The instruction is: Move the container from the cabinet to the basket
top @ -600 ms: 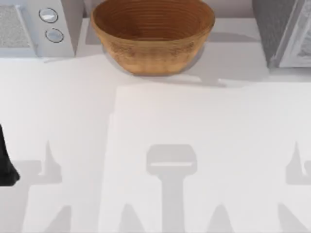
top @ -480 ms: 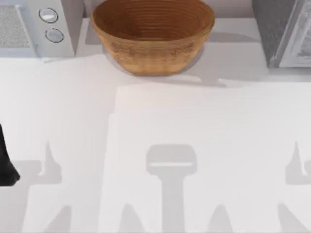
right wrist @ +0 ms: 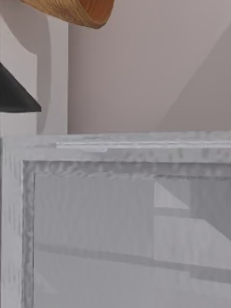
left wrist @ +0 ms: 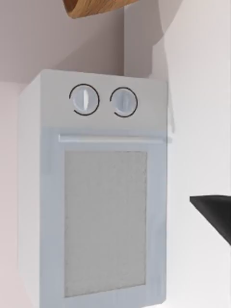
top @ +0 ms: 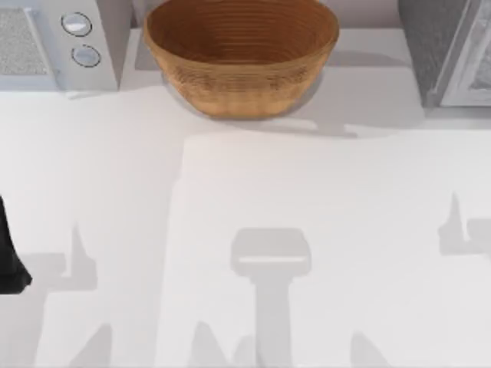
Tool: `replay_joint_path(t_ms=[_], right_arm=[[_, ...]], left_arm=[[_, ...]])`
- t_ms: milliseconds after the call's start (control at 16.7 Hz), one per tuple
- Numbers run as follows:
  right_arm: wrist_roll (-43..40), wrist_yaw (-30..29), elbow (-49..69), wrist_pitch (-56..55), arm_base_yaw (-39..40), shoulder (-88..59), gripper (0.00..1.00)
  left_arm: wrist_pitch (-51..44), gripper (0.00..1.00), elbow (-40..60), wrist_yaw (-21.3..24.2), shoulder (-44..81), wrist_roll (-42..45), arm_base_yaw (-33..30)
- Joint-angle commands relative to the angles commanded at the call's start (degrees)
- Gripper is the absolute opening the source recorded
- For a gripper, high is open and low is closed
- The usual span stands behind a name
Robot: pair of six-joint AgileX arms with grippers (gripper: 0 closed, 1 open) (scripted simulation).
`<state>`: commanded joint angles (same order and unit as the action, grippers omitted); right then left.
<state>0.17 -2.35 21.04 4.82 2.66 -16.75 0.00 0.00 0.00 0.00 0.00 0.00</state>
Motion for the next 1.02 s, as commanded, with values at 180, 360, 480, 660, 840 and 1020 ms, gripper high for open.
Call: replay_joint_path(t_ms=[180,360,480,660,840,1020], right_arm=[[0.03,-1.79,15.0,3.84,1.55,-11.8,1.0],[0.08,-3.73,31.42,8.05,3.16,-24.49,1.0],[0.14,-4.99,42.37,10.78,4.21,-32.74,1.0],[0.28,-6.67,57.51,14.4,5.69,-43.9,1.0],[0.48,-7.95,69.57,17.11,6.91,-52.58,1.0],[0.66,-8.73,76.89,18.7,7.7,-57.89,1.0]], left_arm=[[0.0,1.0,0.0,0.0,0.0,0.0,0.0],[0.0,1.0,0.0,0.0,0.0,0.0,0.0],[0.0,1.0,0.0,0.0,0.0,0.0,0.0],[0.0,1.0,0.0,0.0,0.0,0.0,0.0],[0.0,1.0,0.0,0.0,0.0,0.0,0.0],[0.0,1.0,0.0,0.0,0.0,0.0,0.0]])
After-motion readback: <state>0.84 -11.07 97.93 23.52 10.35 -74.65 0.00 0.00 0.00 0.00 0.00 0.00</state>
